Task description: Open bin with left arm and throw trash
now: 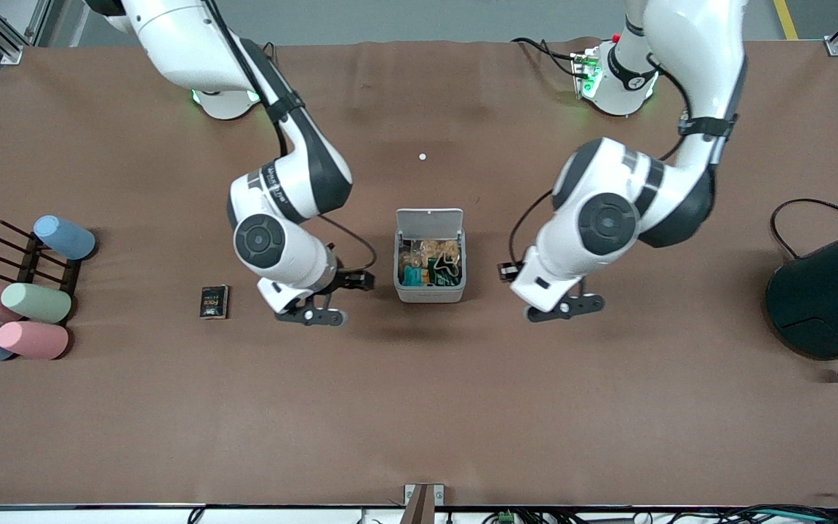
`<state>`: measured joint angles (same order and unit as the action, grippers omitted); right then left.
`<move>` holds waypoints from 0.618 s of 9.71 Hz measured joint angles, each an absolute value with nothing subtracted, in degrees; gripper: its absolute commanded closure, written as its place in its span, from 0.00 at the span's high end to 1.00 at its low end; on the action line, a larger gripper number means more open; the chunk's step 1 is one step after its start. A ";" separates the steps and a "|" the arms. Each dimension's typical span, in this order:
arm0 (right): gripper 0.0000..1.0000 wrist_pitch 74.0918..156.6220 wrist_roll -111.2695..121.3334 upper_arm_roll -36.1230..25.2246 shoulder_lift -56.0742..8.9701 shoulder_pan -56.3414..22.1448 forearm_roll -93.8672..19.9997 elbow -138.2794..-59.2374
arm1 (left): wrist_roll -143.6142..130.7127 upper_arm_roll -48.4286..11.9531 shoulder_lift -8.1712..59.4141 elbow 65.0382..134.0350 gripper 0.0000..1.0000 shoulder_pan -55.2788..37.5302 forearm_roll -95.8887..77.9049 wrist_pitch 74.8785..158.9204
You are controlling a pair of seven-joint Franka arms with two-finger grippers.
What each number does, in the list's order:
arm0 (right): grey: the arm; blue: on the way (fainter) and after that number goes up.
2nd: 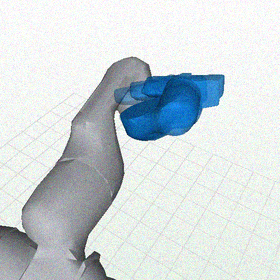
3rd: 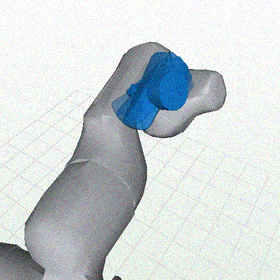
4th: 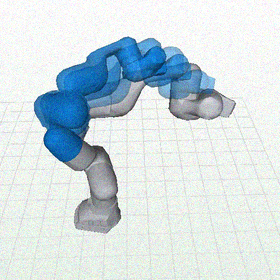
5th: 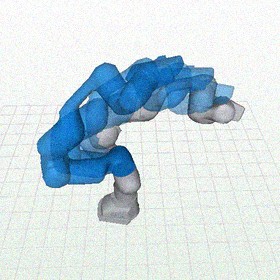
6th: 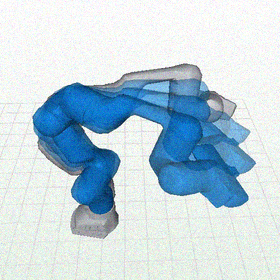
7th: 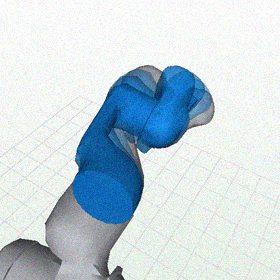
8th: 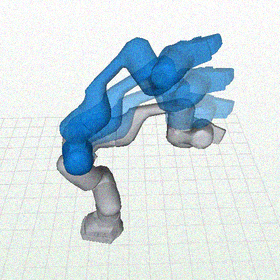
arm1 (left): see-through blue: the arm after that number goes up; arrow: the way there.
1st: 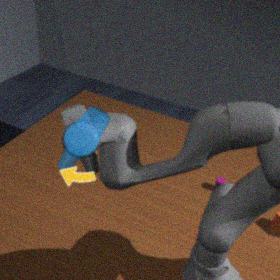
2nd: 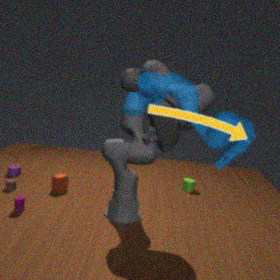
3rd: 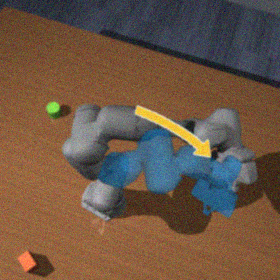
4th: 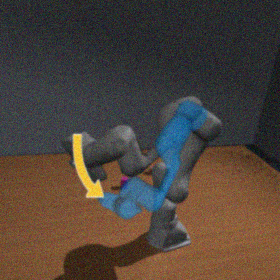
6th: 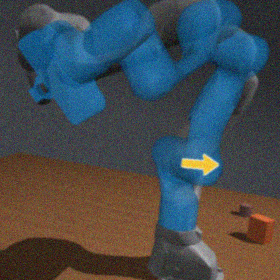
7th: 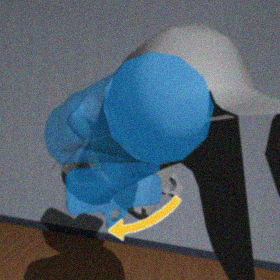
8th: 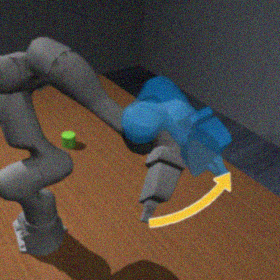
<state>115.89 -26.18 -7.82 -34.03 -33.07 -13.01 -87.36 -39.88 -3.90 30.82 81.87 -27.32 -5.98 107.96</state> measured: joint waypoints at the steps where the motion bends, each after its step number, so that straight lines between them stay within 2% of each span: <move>1: 0.99 115.07 -26.08 -8.23 -34.02 -30.86 -10.97 -87.74 | -43.14 -3.92 32.63 79.88 0.09 -29.44 -5.98 108.90; 3: 0.99 114.89 -24.88 -9.90 -34.02 -25.85 -9.88 -89.28 | -49.59 -3.89 36.59 78.08 0.08 -34.37 -5.98 113.86; 6: 1.00 115.51 -22.20 -10.49 -32.74 -25.19 -4.74 -91.86 | -52.80 -3.77 39.23 77.79 0.10 -38.84 -5.98 115.79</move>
